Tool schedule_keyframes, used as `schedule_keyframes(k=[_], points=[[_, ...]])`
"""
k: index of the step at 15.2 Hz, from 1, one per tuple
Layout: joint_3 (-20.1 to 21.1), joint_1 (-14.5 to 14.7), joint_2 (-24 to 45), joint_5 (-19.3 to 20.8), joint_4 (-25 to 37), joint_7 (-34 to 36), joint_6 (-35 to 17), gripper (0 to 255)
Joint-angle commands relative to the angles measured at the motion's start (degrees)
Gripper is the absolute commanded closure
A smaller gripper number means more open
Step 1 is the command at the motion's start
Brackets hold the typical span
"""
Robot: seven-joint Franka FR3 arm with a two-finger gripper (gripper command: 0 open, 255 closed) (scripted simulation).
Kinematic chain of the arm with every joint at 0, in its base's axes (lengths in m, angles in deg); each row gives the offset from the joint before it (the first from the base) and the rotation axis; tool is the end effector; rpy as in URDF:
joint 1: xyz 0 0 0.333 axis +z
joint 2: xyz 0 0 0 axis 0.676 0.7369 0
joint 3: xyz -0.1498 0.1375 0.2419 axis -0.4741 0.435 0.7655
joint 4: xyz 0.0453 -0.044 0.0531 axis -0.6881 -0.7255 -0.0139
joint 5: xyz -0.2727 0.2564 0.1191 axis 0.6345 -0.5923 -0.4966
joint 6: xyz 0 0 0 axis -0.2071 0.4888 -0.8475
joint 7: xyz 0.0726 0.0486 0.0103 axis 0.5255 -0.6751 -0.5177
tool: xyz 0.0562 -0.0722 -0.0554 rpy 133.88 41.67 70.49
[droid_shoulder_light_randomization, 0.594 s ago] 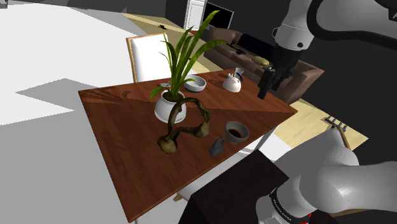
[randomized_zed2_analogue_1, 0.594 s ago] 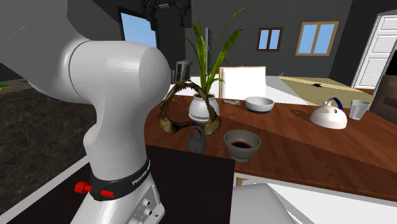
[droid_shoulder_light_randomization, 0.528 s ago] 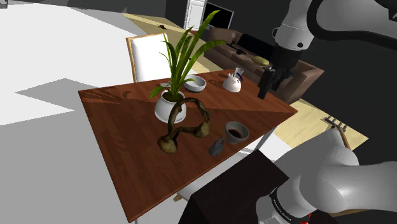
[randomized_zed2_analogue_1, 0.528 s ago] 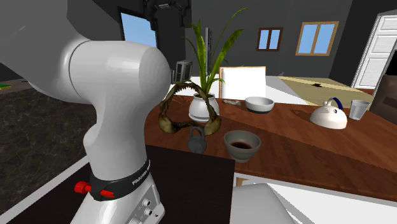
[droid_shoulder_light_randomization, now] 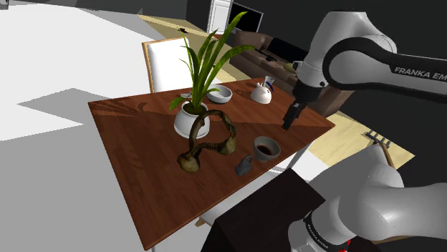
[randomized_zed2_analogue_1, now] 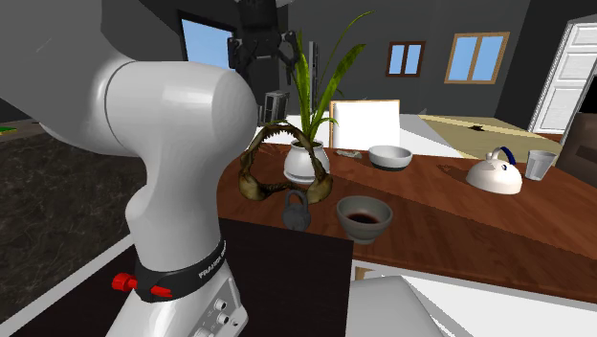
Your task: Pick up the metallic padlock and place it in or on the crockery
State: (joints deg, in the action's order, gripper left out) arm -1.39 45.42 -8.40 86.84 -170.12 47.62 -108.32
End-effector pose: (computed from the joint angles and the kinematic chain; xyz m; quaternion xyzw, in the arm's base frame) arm 0.2975 -0.0128 0.5003 0.9910 0.1216 -0.0145 0.0537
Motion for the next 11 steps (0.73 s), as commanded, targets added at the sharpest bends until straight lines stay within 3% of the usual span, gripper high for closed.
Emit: schedule_keyframes(k=[1,6,11], points=[[-1.7,0.3,0.3,1.4,-3.5,-3.0,-4.8,0],[-6.3,0.5,4.1,5.3,-10.7,-10.0,-17.6,0],[-11.3,0.4,12.6,9.5,-15.1,-16.9,-32.5,0]])
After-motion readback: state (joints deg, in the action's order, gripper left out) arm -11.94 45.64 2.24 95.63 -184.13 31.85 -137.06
